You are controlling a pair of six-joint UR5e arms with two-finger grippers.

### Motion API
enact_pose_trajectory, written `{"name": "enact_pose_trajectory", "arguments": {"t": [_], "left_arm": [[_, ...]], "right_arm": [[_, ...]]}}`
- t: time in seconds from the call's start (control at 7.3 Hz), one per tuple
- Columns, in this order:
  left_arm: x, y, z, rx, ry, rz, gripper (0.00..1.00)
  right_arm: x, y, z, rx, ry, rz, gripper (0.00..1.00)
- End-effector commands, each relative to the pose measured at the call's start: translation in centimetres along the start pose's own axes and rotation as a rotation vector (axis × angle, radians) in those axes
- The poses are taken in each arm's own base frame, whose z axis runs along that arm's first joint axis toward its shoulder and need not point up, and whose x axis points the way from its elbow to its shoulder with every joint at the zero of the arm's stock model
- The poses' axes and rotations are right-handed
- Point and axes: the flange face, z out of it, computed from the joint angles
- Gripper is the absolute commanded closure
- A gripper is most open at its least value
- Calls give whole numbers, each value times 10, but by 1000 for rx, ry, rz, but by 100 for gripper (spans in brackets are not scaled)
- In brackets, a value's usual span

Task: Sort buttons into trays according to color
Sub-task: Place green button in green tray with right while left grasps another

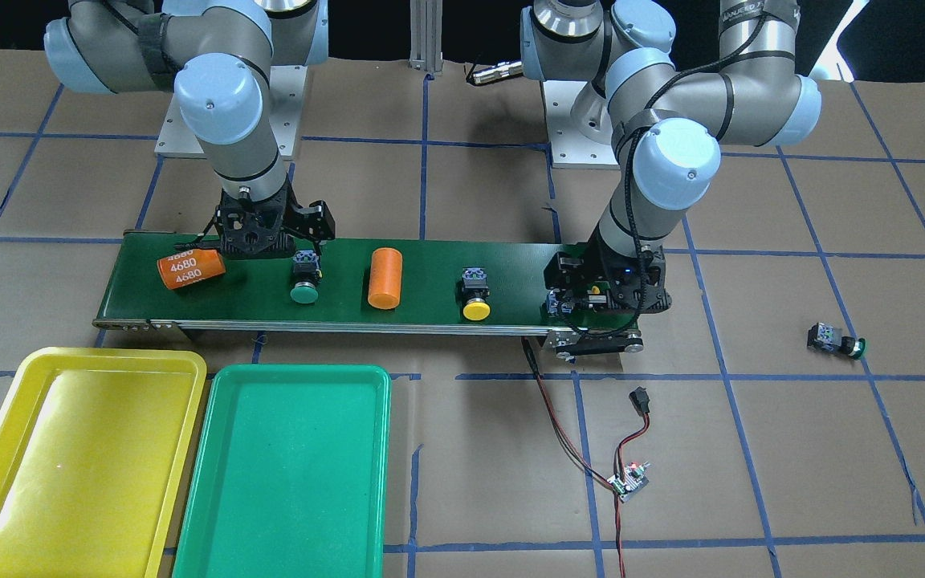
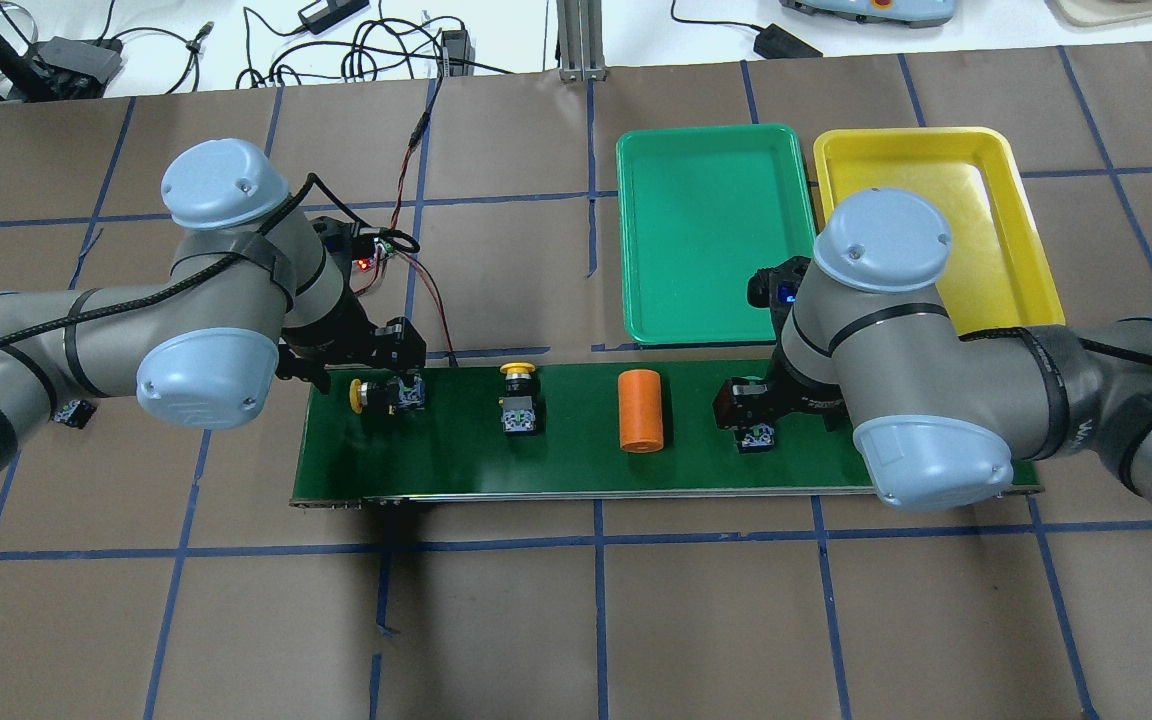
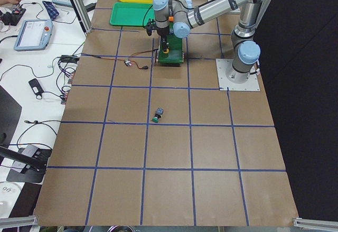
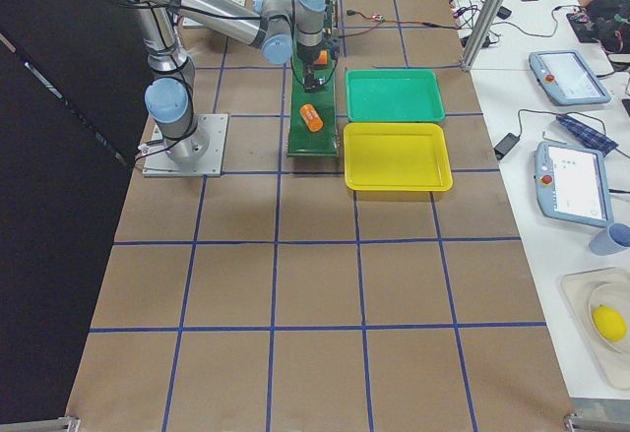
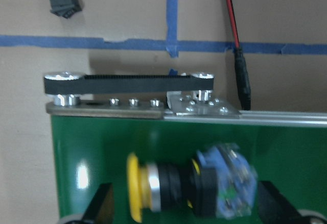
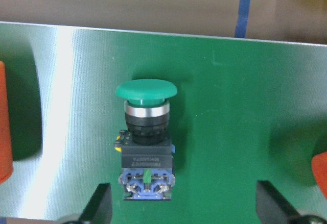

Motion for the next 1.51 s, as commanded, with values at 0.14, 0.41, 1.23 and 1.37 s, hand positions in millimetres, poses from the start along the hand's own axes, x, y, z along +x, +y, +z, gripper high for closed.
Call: {"name": "enact_pose_trajectory", "arguments": {"t": [0.14,0.41,1.23,1.37], "left_arm": [[-174,-30,-26,6,-13,35,0],[-300,-38,-14,0,-2,229,0],[-426,-36,70,13,0,511,0],[-425,-36,78,7,15,511,0]], "right_arm": [[0,-2,11,-29,0,-1,0],[0,-1,13,-33,2,-7,11],[5,-22,3,-21,31,-11,90],[5,-32,-11,-11,36,-11,95]]}}
